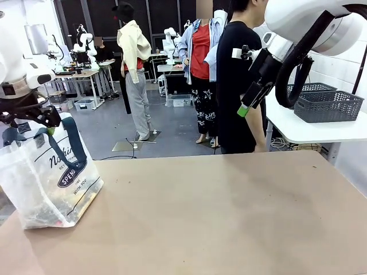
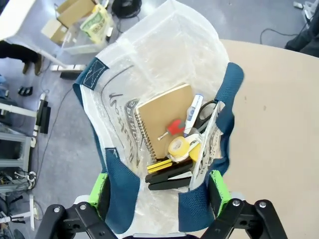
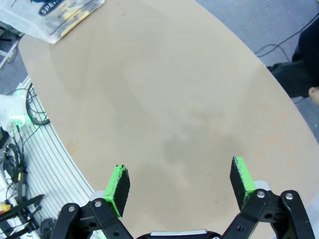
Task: Transfer purchased items from the store into the shopping bag.
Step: Move the Reusable shopping bag to the right side of the table.
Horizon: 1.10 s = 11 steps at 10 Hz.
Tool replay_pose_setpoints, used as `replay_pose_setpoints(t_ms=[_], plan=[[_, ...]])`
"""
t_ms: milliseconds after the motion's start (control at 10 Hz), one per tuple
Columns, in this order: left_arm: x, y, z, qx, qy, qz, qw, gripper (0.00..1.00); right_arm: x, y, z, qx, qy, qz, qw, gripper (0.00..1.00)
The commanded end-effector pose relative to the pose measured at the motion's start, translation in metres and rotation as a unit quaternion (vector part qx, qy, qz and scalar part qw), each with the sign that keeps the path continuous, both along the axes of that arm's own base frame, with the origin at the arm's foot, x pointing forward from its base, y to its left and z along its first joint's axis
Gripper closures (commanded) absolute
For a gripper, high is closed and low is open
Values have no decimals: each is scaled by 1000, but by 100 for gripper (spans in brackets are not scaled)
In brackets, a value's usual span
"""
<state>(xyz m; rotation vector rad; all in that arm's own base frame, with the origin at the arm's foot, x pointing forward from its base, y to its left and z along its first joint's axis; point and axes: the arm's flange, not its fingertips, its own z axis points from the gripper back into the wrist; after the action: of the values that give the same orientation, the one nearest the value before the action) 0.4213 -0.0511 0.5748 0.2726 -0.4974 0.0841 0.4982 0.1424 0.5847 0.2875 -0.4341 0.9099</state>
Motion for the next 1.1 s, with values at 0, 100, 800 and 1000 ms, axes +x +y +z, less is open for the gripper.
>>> replay_pose_setpoints(t_ms=[0,100,800,1000], plan=[[-9,2,5,-10,-1,-13,1000,0,-1,1,1,-10,2,-8,1000,0],[-11,3,7,-10,-2,-14,1000,0,-1,1,1,-10,2,-8,1000,0],[-8,0,12,-8,-8,-14,1000,0,-1,1,1,-10,2,-8,1000,0],[-8,0,12,-8,-8,-14,1000,0,-1,1,1,-10,2,-8,1000,0]])
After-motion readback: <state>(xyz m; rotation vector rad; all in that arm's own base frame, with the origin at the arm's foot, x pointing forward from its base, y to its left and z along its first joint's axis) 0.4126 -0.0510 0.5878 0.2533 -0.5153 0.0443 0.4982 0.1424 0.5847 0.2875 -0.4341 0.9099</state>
